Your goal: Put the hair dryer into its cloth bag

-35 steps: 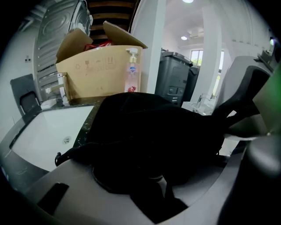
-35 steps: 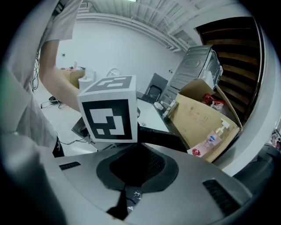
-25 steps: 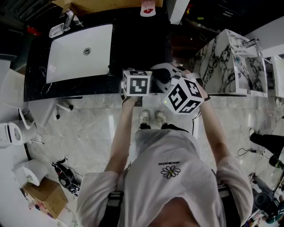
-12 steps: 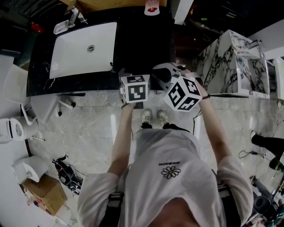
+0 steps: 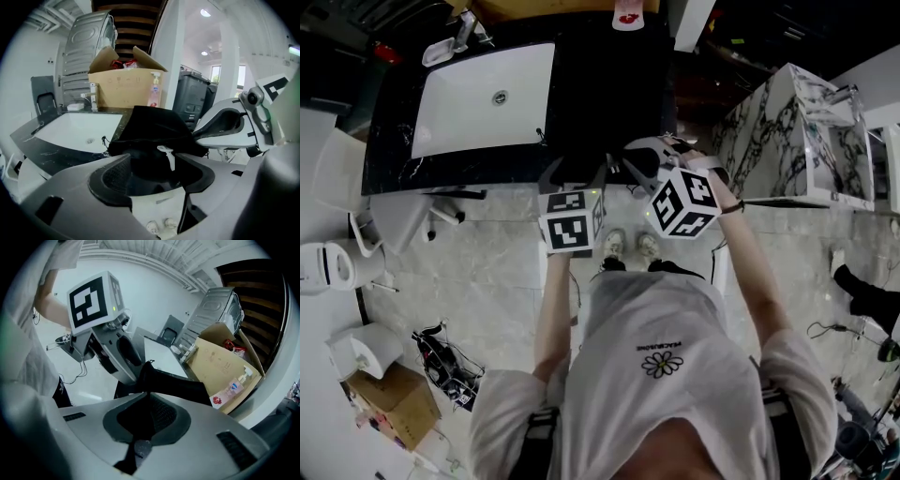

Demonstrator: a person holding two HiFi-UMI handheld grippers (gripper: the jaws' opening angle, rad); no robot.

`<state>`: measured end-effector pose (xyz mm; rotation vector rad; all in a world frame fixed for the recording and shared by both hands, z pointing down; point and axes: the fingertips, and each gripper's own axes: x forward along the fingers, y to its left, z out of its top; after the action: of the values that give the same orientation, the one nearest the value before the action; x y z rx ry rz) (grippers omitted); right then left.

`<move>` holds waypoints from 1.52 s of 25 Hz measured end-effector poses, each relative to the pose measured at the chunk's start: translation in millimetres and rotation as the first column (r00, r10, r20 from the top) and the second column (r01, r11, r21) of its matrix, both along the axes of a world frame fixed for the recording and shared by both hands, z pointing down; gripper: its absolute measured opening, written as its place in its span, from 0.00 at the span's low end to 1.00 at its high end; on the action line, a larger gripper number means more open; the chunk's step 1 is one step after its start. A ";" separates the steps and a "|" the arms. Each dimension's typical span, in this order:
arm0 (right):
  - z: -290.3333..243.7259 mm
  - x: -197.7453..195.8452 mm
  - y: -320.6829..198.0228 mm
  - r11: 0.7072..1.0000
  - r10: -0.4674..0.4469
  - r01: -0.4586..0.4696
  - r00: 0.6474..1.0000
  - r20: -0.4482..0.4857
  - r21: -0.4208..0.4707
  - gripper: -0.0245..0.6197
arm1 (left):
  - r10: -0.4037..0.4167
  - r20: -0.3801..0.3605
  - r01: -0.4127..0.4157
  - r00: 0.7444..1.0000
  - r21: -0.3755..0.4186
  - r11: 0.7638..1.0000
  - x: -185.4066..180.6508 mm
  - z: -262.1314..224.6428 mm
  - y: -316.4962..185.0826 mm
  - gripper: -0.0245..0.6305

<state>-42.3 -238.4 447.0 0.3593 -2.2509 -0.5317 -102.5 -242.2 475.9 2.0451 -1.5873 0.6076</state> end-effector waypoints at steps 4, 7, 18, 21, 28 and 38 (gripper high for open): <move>0.3 -3.4 4.8 0.999 0.026 -0.026 1.000 0.015 0.028 0.07 | -0.048 0.002 0.048 0.999 0.033 0.998 -23.7 -11.4 2.7 0.49; -8.5 -7.5 11.8 1.000 0.025 -0.025 0.997 0.068 -0.006 0.34 | -0.070 0.010 0.069 0.998 0.074 0.995 -35.2 -26.8 -2.0 0.49; -177.5 25.2 -8.5 0.974 0.215 -0.193 0.654 0.725 -0.115 0.35 | 0.007 -0.021 0.004 1.000 0.485 0.874 -6.8 -171.2 -43.9 0.41; -201.1 51.0 -9.6 0.949 0.293 -0.258 0.501 0.815 -0.183 0.32 | 0.012 -0.041 0.014 0.999 0.570 0.821 7.6 -208.5 -41.4 0.27; -191.6 101.2 -12.2 0.844 0.433 -0.479 0.341 0.835 -0.242 0.07 | 0.030 0.007 -0.028 1.000 0.640 0.767 40.8 -234.2 -16.9 0.06; -166.9 117.7 3.6 0.763 0.475 -0.627 0.379 0.794 -0.157 0.06 | 0.071 0.045 -0.084 0.996 0.561 0.823 62.8 -186.8 1.0 0.06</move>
<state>75.4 -234.8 280.1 1.7093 -2.6670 -0.1755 -39.6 -241.2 289.1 2.5388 -1.8659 0.1872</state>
